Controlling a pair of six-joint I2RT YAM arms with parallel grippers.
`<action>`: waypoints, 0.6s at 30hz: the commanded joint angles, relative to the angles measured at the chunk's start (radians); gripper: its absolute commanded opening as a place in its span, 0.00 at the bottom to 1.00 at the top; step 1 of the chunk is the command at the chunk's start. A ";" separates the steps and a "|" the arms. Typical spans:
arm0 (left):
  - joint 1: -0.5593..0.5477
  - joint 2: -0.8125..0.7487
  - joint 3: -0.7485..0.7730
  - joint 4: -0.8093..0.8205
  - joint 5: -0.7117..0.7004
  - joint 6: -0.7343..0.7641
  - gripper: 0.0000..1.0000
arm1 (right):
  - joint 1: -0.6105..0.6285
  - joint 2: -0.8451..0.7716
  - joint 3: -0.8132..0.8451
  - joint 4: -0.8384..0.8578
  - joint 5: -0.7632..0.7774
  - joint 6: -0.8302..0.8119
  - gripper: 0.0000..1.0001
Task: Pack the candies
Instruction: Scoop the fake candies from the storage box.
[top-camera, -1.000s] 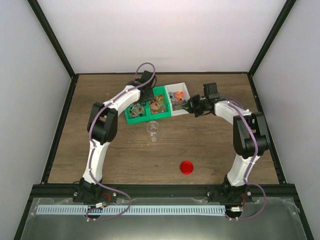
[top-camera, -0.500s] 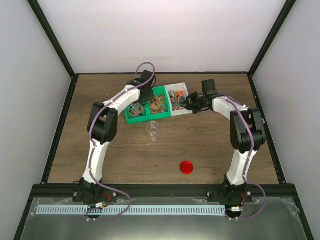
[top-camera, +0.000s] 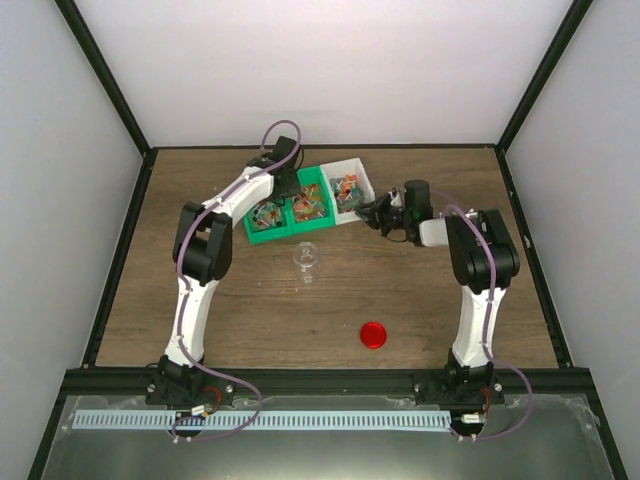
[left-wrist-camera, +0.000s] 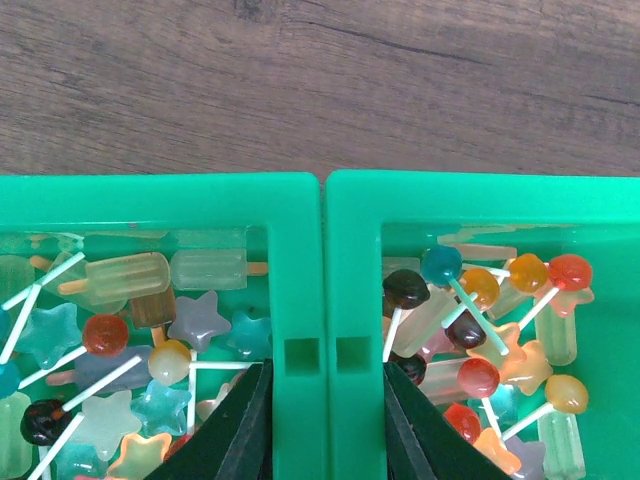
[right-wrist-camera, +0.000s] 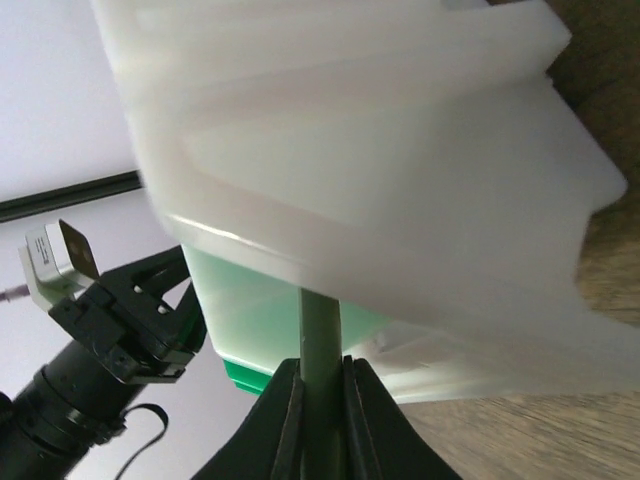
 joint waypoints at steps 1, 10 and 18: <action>-0.016 0.099 0.005 -0.086 0.177 0.020 0.04 | 0.014 0.016 -0.120 0.142 -0.056 0.035 0.01; 0.000 0.103 0.040 -0.102 0.165 0.010 0.04 | 0.013 -0.084 -0.191 0.194 -0.060 0.063 0.01; 0.000 0.102 0.036 -0.104 0.169 0.004 0.04 | 0.000 -0.142 -0.261 0.310 -0.050 0.102 0.01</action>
